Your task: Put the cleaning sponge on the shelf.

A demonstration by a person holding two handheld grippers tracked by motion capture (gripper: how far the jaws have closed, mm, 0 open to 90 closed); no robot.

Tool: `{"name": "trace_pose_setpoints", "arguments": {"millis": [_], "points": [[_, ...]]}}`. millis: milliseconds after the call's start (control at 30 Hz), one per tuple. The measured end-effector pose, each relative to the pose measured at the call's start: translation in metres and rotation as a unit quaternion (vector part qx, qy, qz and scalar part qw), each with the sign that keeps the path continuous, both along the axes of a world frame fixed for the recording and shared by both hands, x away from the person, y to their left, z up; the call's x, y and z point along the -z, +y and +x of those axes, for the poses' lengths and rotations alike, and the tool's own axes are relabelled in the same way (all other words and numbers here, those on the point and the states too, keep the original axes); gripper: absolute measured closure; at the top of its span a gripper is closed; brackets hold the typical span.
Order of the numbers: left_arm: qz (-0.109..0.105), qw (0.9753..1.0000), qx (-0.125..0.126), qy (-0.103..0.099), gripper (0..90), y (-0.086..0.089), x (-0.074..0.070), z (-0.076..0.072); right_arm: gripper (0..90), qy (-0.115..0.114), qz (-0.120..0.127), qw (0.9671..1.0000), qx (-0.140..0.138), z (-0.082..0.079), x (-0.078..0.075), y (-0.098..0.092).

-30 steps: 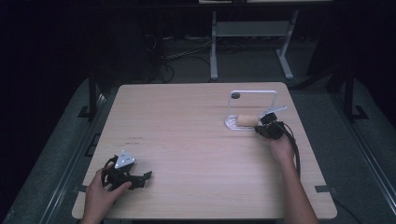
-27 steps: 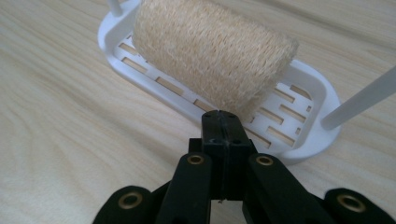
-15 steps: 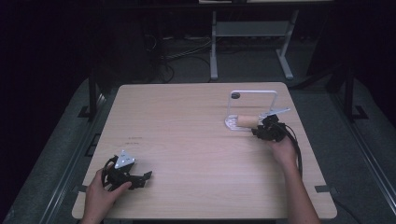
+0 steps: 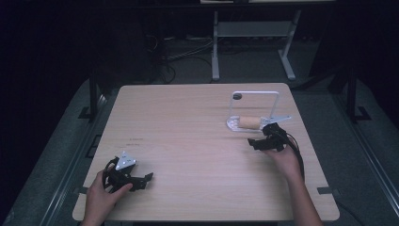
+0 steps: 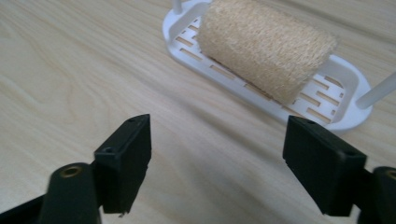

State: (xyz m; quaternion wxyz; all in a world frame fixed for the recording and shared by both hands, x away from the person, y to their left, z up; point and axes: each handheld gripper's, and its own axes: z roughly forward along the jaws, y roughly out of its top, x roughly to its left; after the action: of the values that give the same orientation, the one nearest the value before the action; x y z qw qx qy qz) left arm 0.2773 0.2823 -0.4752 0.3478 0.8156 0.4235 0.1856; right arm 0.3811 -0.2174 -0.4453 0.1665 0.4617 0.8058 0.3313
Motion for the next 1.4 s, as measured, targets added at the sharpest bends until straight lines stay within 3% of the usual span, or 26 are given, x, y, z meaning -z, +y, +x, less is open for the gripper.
{"name": "trace_pose_setpoints", "arguments": {"millis": [567,1067,1400], "points": [[0.000,1.0000,0.000,0.000,13.2,0.000,0.000,0.000,8.8,-0.016,0.015,0.9998,-0.003,-0.045,0.010,0.010],[0.000,1.0000,0.000,0.000,13.2,0.000,0.000,0.000,7.8,-0.024,0.007,0.9995,-0.019,-0.087,0.020,0.007],[0.000,1.0000,0.000,0.000,13.2,0.000,0.000,0.000,7.8,-0.027,-0.001,0.9995,-0.017,-0.104,0.031,0.004]]}}
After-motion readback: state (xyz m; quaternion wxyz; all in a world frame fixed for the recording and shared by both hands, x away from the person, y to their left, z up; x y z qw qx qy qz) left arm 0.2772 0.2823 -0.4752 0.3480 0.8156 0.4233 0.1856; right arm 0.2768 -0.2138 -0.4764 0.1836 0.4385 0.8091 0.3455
